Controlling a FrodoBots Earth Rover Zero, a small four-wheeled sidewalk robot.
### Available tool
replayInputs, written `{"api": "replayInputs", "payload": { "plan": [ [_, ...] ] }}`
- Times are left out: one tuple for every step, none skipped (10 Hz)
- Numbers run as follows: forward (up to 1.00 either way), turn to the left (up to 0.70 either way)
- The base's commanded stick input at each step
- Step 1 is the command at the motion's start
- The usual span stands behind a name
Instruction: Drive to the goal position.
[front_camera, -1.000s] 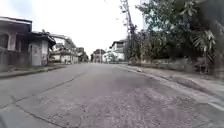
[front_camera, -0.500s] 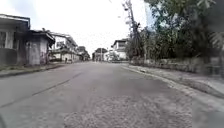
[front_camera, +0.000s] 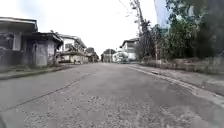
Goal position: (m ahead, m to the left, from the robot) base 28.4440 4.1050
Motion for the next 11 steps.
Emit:
{"api": "replayInputs", "payload": {
  "plan": [
    [1.0, 0.0],
    [1.0, 0.0],
    [1.0, 0.0],
    [1.0, 0.0],
    [1.0, 0.0],
    [1.0, 0.0],
    [1.0, 0.0],
    [1.0, 0.0],
    [1.0, 0.0],
    [1.0, 0.15],
    [1.0, 0.4]
  ]
}}
